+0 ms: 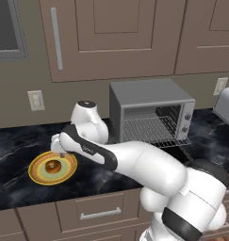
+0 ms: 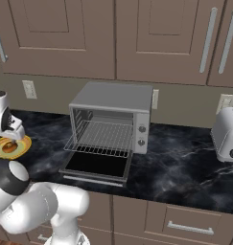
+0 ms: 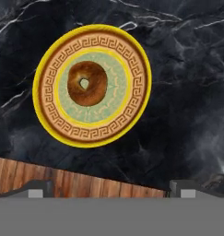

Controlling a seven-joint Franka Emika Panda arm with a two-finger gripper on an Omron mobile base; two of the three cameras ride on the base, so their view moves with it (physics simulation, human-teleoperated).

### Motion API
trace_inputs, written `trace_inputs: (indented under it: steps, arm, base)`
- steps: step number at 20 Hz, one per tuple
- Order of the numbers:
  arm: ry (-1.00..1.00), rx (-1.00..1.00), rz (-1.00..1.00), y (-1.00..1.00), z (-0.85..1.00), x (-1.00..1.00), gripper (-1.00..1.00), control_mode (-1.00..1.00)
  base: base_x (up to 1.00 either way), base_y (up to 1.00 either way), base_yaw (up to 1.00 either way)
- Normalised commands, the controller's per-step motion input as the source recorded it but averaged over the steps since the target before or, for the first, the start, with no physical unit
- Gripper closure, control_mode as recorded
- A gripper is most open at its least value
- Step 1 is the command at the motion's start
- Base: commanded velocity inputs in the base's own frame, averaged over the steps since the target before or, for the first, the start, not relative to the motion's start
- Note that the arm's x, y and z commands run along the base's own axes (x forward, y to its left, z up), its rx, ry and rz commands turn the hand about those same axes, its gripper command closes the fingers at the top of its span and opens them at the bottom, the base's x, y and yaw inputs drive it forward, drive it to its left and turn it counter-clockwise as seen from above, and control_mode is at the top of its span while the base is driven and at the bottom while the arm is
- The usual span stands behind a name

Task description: Pick up the bagel from the plate, place it on the toaster oven rack, close the door, and set the timer.

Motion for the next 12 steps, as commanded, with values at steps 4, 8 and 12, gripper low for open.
trace_inputs:
  steps: [4, 8, 12]
  arm:
    - [-0.05, 0.04, 0.00, 0.32, -0.31, 0.24, -1.00, -1.00]
    - [0.00, 0.00, 0.00, 0.14, -0.27, 0.34, -1.00, -1.00]
    - [0.00, 0.00, 0.00, 0.08, -0.21, 0.33, -1.00, -1.00]
  base:
    - [0.00, 0.00, 0.00]
    - [0.00, 0.00, 0.00]
    - [0.00, 0.00, 0.00]
